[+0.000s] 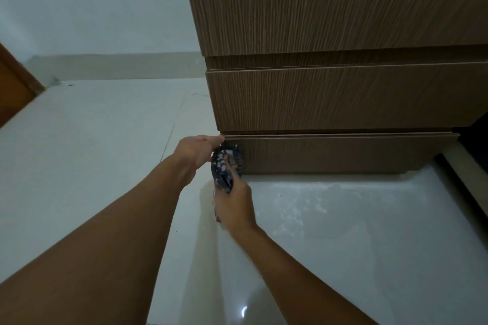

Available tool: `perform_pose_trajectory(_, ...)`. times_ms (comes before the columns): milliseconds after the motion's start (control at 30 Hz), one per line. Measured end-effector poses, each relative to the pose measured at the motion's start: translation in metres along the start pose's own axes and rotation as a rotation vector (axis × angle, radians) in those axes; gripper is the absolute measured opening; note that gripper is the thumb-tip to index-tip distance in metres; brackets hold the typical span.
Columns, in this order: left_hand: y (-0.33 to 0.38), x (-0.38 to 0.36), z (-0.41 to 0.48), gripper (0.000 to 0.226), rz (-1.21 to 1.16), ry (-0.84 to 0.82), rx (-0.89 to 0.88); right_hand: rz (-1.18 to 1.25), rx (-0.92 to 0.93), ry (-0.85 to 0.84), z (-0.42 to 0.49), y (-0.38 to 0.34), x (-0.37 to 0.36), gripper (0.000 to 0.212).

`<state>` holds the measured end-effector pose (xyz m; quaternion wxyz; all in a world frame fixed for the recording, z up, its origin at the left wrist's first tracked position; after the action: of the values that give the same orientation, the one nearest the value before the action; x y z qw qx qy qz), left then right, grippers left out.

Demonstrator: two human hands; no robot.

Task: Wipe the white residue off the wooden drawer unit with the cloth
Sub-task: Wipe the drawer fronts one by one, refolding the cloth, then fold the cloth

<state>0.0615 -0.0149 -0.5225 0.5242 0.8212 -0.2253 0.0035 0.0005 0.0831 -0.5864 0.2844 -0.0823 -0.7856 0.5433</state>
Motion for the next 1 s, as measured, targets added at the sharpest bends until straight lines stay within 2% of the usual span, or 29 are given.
perform_pose_trajectory(67, -0.001, 0.0, 0.001, 0.043, -0.009, -0.013, -0.002, 0.077, -0.095, -0.111, -0.002, 0.009, 0.002, 0.019)
perform_pose_trajectory(100, 0.0, -0.001, 0.001, 0.042, -0.013, -0.028, -0.004, 0.113, -0.134, -0.153, -0.003, 0.014, 0.004, 0.014)
perform_pose_trajectory(167, 0.001, -0.001, 0.001, 0.043, -0.014, -0.045, -0.005, 0.164, -0.215, -0.185, -0.004, 0.027, 0.008, 0.016)
perform_pose_trajectory(233, 0.001, -0.001, 0.001, 0.042, -0.003, -0.042, 0.0, 0.239, -0.318, -0.145, -0.008, 0.046, 0.011, 0.019)
perform_pose_trajectory(400, 0.003, -0.002, 0.002, 0.039, 0.007, -0.016, -0.009, 0.477, -0.496, 0.108, -0.023, 0.071, 0.023, 0.016)
perform_pose_trajectory(467, 0.004, -0.002, 0.001, 0.039, -0.005, -0.005, -0.008, 0.481, -0.484, 0.131, -0.019, 0.061, 0.025, 0.024)
perform_pose_trajectory(600, 0.004, -0.002, -0.004, 0.037, -0.082, -0.017, -0.038, 0.49, -0.508, 0.039, -0.001, 0.035, 0.018, 0.04)
perform_pose_trajectory(767, -0.009, 0.021, -0.009, 0.027, -0.015, 0.058, 0.054, 0.414, -0.379, -0.125, 0.007, 0.001, 0.011, 0.016)
perform_pose_trajectory(833, -0.018, 0.034, -0.013, 0.03, -0.022, 0.079, 0.109, 0.438, -0.298, -0.168, 0.006, -0.015, 0.014, 0.021)
perform_pose_trajectory(933, -0.027, 0.033, -0.026, 0.048, 0.011, -0.08, 0.203, 0.456, -0.201, -0.201, 0.001, -0.034, 0.026, 0.03)
perform_pose_trajectory(1000, -0.026, 0.023, -0.036, 0.043, -0.024, -0.261, 0.239, 0.474, -0.177, -0.215, -0.006, -0.043, 0.039, 0.03)
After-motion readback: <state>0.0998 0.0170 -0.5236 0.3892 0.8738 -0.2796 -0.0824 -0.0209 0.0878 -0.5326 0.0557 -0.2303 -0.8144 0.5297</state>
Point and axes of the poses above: each hand's wrist, its own z-axis towards the middle knuckle, its own x-axis out of the back of the hand, y = z × x, the point moved 9 cm from there along z, towards the middle knuckle, and after that the axes turned 11 degrees about -z, right-handed, at the moved point
